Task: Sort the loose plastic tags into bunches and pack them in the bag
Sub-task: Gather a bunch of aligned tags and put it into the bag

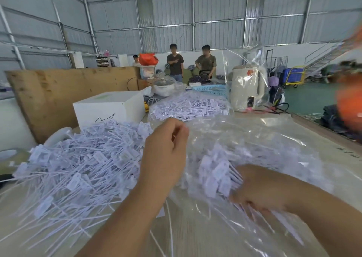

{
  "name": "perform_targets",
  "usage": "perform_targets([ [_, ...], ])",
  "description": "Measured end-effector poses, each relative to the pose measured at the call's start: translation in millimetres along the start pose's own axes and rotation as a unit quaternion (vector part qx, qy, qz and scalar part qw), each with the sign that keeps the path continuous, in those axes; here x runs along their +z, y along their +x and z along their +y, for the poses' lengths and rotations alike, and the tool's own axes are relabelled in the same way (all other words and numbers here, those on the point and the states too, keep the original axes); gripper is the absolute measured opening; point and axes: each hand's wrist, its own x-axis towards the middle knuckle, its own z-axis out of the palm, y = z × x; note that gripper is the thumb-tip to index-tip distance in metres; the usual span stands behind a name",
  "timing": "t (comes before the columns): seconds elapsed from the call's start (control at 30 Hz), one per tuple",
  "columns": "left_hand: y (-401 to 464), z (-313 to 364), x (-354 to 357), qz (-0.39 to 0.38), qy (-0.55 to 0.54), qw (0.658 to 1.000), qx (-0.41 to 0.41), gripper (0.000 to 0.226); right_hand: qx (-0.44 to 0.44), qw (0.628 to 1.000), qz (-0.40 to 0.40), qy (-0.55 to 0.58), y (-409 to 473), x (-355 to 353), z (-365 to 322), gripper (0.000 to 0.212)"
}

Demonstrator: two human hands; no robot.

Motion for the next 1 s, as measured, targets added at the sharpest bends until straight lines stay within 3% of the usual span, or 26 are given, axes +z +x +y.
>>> perform_targets([
  [0.2,-0.7,5.7,1.5,0.005,0.058,0.994,0.090,0.032,-0.059,0.985,0.011,0.165,18.8,7.5,-28.7,0.012],
  [0.33,-3.8,9.6,2.7,-0.010,0.059,0.993,0.105,0.030,-0.041,0.989,0.114,0.089,40.8,15.2,-51.4,0.020],
  [0.4,-4.9,9.8,2.6,-0.025,0.064,0.991,0.115,0.027,-0.050,0.995,0.090,0.014,46.5,19.8,-58.5,0.011],
  [0.5,-6.6,6.9,5.9,-0.056,0.094,0.987,0.119,0.022,-0.029,0.992,0.051,-0.112,49.2,28.7,-60.6,0.026],
  [0.67,-6.0,-2.9,6.9,-0.091,0.140,0.981,0.096,0.020,-0.071,0.988,0.112,-0.075,25.6,26.4,-62.0,0.015],
  [0.77,-3.1,-8.2,3.0,-0.103,0.144,0.982,0.068,0.016,-0.051,0.976,0.170,-0.126,-1.0,19.6,-61.2,0.021],
  [0.83,0.3,-10.1,-0.3,-0.124,0.150,0.981,0.004,0.010,-0.109,0.947,0.278,-0.115,-17.9,17.0,-66.1,0.020],
  [0.9,7.8,-12.2,-8.5,-0.159,0.113,0.976,-0.095,0.013,-0.228,0.909,0.346,-0.046,-29.8,18.4,-77.4,0.014],
  [0.97,16.6,-15.9,-20.6,-0.221,0.093,0.959,-0.151,0.020,-0.319,0.902,0.287,-0.059,-30.9,25.8,-88.1,0.009],
  [1.0,21.3,-18.5,-27.4,-0.263,0.140,0.944,-0.141,0.018,-0.348,0.904,0.233,-0.085,-25.8,32.3,-90.6,0.012],
])
